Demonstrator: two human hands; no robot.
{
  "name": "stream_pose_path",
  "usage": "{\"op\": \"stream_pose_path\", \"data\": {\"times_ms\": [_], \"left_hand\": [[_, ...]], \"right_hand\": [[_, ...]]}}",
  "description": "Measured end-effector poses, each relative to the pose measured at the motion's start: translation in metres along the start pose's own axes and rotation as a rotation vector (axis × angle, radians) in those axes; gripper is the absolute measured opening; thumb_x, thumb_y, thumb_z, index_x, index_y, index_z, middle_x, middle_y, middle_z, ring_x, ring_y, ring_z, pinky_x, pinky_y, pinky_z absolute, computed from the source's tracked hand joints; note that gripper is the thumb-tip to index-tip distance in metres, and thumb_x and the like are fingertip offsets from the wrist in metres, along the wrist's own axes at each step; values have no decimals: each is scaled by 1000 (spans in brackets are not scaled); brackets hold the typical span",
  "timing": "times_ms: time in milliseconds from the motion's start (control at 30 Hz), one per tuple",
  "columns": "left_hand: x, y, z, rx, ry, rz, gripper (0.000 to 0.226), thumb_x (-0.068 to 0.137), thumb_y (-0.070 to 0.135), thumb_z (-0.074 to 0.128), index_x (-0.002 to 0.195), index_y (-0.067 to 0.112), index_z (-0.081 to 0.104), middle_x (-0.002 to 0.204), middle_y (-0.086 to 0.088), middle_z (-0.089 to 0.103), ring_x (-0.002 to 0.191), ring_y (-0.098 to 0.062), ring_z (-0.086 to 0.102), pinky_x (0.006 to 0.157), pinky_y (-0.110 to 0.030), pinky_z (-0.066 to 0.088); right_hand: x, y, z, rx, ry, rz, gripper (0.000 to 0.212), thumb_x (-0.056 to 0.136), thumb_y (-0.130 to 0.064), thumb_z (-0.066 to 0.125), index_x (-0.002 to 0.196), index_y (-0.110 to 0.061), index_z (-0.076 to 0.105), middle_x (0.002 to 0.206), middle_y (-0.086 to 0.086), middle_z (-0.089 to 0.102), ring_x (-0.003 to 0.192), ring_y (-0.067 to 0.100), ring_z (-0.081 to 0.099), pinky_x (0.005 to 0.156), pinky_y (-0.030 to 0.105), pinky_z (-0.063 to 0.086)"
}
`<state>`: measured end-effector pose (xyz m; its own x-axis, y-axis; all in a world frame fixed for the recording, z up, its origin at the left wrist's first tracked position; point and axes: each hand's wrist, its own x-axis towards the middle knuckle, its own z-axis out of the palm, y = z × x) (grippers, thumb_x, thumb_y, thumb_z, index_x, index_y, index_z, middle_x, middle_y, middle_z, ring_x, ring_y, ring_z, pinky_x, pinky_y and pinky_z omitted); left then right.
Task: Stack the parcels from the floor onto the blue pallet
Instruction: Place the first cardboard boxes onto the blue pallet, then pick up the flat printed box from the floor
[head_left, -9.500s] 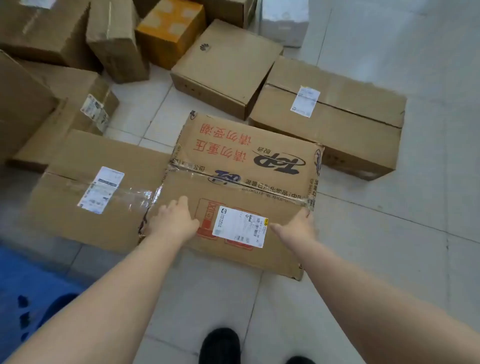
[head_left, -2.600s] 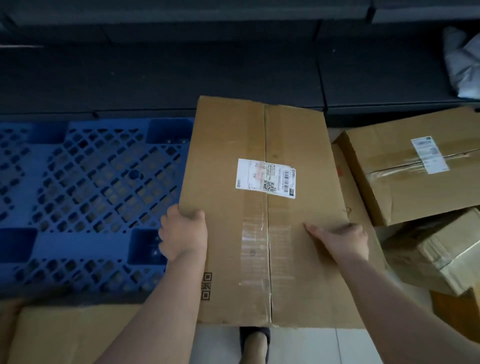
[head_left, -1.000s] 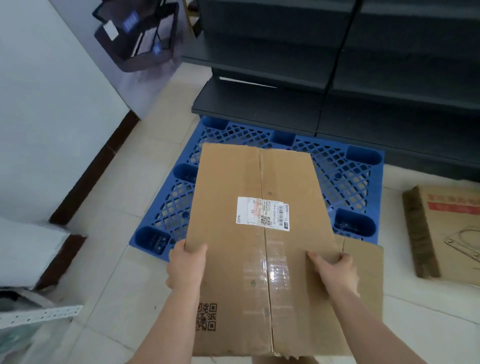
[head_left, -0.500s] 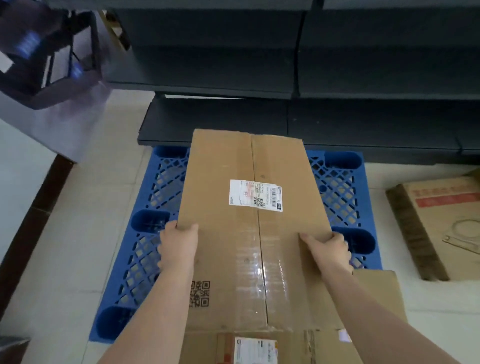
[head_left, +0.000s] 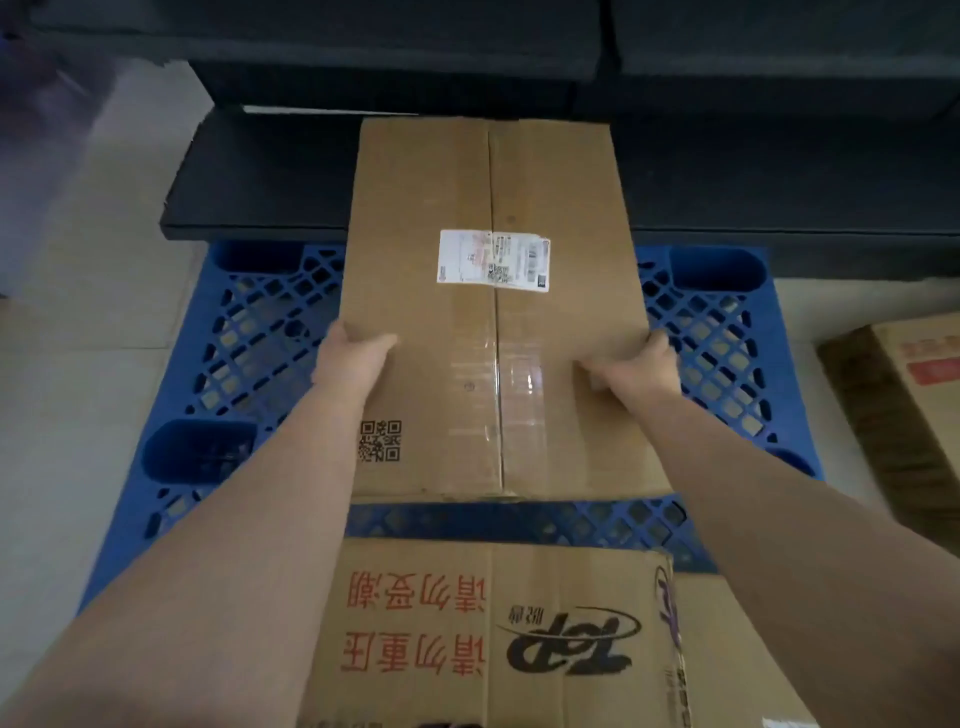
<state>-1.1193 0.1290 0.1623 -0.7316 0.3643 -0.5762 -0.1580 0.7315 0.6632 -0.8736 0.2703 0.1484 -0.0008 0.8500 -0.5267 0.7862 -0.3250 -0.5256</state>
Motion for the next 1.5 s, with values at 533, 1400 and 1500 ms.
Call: {"op": "stream_pose_path", "data": {"times_ms": [533, 1400, 1500], "left_hand": [[-7, -179, 11, 656, -73, -204, 82, 75, 65, 61, 136, 13, 42, 135, -12, 53, 125, -35, 48, 110, -50, 30], [-387, 61, -134, 1050, -271, 462, 21, 93, 33, 42, 80, 20, 52, 84, -1, 63, 82, -22, 62, 64, -29, 42], [-442, 82, -98, 1034, -307, 560, 23, 93, 32, 43, 73, 21, 49, 77, -1, 57, 69, -21, 55, 55, -27, 34]], "right_hand": [[-22, 128, 78, -394, -133, 215, 75, 81, -64, 54, 130, -10, 35, 101, 8, 60, 105, 32, 58, 103, 53, 35], [-385, 65, -269, -357, 76, -32, 10, 88, -26, 55, 80, -18, 55, 78, 3, 62, 73, 23, 58, 59, 26, 43], [-409, 104, -309, -205, 146, 12, 11, 85, -26, 59, 77, -21, 54, 82, 1, 60, 82, 25, 60, 69, 27, 45]]}}
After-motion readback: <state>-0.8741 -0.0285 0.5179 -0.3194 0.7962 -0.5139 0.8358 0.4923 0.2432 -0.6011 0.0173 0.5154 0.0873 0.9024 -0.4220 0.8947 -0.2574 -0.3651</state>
